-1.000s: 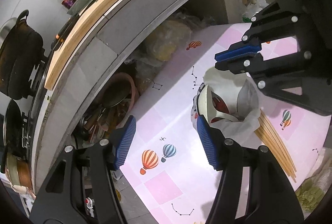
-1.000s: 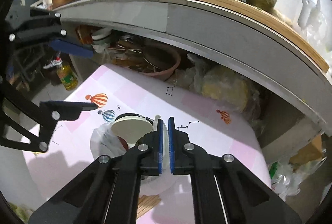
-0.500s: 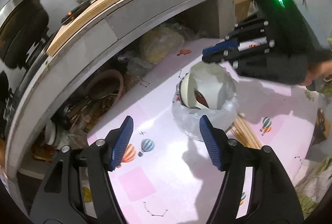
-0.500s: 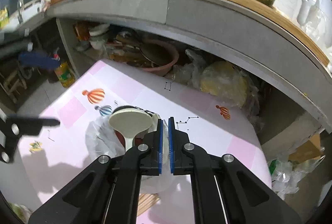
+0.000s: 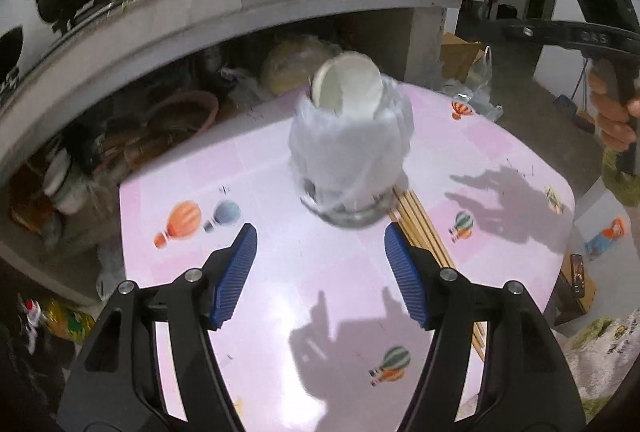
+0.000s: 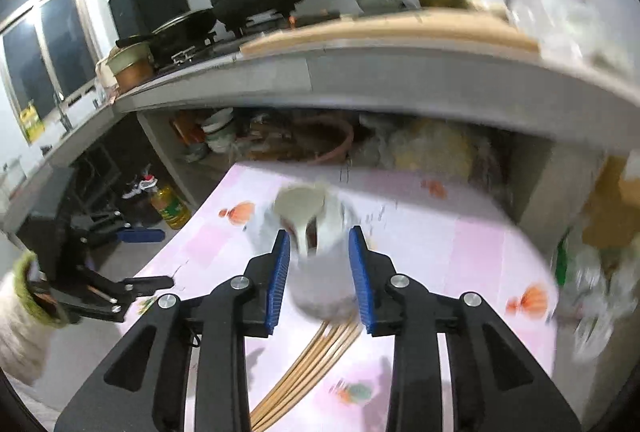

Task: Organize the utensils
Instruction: 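Open both grippers and move them to the wooden chopsticks beside the holder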

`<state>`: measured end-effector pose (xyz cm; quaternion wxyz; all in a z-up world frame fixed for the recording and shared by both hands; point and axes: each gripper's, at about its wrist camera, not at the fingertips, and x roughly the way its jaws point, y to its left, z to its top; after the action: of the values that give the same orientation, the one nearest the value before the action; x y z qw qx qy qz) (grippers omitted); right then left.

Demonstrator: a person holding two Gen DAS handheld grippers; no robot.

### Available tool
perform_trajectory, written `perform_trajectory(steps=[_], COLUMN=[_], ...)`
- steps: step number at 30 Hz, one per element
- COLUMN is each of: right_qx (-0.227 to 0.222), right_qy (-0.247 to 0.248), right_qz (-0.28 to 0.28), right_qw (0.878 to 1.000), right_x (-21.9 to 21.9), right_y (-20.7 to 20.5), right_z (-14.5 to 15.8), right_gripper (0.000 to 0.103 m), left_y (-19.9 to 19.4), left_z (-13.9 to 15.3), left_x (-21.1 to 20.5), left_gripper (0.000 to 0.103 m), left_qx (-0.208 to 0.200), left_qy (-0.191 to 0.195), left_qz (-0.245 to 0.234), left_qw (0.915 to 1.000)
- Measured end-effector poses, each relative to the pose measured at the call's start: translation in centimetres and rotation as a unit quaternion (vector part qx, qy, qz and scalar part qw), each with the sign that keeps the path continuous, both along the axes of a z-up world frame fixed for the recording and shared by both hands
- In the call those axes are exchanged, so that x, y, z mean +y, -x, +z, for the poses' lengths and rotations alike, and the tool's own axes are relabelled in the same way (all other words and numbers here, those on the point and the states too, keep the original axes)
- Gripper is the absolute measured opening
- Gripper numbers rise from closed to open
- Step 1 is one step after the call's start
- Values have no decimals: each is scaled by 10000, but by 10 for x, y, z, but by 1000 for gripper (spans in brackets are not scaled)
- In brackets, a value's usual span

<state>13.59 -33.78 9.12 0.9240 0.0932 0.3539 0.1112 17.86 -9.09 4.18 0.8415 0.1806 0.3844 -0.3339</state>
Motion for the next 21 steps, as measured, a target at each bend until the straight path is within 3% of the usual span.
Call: perform_trajectory(steps=[6, 11, 14, 18, 21], right_qx=[683, 1364, 1589, 1750, 1852], right_qy=[-524, -940, -867, -823, -789], right_qz=[-309, -653, -748, -835, -822], right_qw=[9958, 9840, 9806, 9776, 9761], right_x=[8, 17, 23, 26, 31], right_y=[33, 40, 38, 35, 30], right_z=[-79, -150, -174, -193, -203], right_gripper=[31, 31, 29, 26, 23], left_y=[30, 50, 59, 61, 62], left_z=[-49, -91, -114, -138, -152], left_x=[3, -14, -28, -44, -58], left_gripper=[63, 62, 50, 40, 33], left_qx=[452, 632, 648, 896, 917], left_qy=[650, 826, 782, 848, 689], left_qz=[204, 209, 245, 257, 249], left_qw=[9967, 9944, 9945, 9920, 9931])
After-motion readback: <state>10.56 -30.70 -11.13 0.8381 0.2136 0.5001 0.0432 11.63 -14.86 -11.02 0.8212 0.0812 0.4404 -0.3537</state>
